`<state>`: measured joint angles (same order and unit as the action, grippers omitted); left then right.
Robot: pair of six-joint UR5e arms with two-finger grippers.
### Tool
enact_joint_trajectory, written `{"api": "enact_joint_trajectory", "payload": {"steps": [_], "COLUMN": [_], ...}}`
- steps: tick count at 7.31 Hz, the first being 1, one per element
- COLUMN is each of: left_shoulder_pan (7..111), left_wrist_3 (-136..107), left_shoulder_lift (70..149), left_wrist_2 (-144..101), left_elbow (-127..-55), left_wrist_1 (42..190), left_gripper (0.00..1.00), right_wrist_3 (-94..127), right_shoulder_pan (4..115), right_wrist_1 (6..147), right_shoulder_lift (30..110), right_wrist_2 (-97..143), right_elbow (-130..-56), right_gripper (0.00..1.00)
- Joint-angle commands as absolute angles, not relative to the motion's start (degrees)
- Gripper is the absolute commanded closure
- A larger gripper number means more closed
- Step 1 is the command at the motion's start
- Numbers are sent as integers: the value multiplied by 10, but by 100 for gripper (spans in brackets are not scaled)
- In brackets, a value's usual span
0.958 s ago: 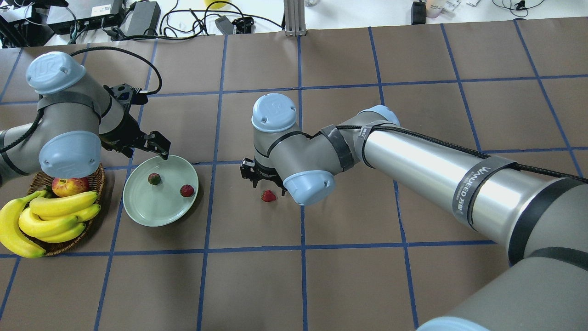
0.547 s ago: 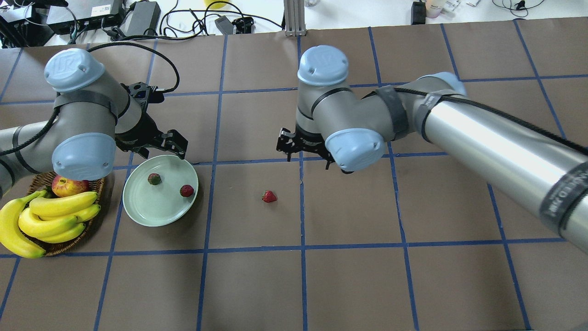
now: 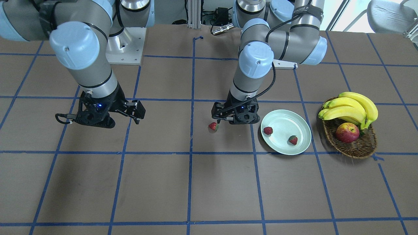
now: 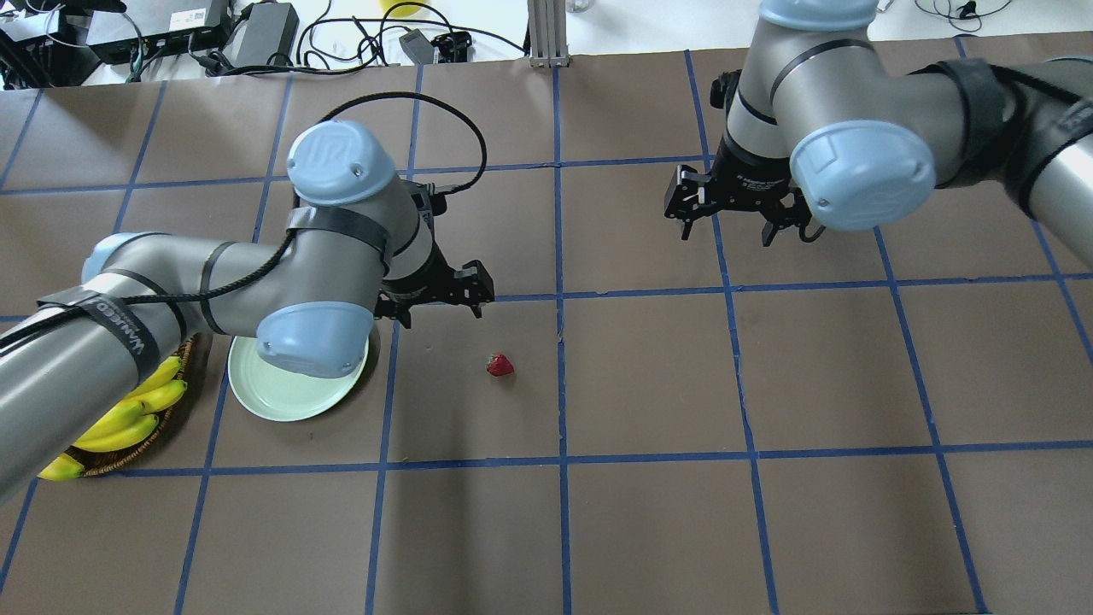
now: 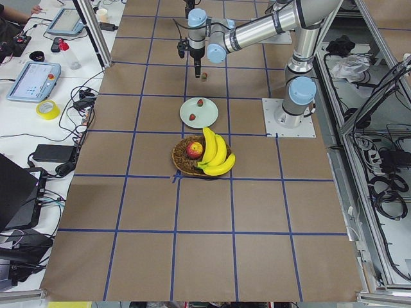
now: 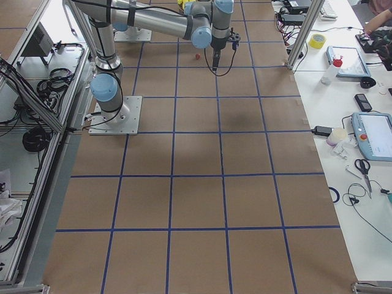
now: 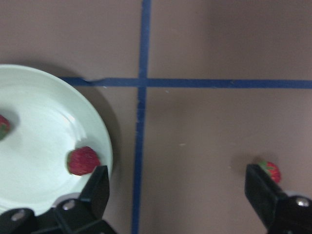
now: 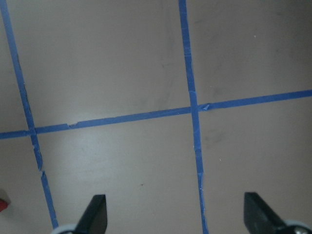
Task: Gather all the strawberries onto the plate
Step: 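Grasp the center strawberry with the left gripper while the right arm withdraws to rest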
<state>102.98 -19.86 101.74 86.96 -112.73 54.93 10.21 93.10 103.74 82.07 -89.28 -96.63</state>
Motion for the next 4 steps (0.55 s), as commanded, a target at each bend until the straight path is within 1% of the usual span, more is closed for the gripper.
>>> {"api": "enact_joint_trajectory", "payload": {"steps": [1,2,4], "left_shoulder_pan": [1077,1083,1088], "left_wrist_3": [-277,-279,-279], "left_shoulder_lift": [1068,1082,1108], "left_wrist_2": [869,874,876], "left_elbow": [-1129,-1130,-1130], "left_wrist_1": [501,501,479], "left_gripper": [10,13,15], "right_wrist_3": [84,79,78], "right_shoulder_pan": [925,925,925], "right_wrist_1": [933,938,958], "right_shoulder_lift": [851,866,890], "right_wrist_2": [-896,-892,-896], "right_elbow": [-870,-849,-851], "right_gripper": [0,0,0]}}
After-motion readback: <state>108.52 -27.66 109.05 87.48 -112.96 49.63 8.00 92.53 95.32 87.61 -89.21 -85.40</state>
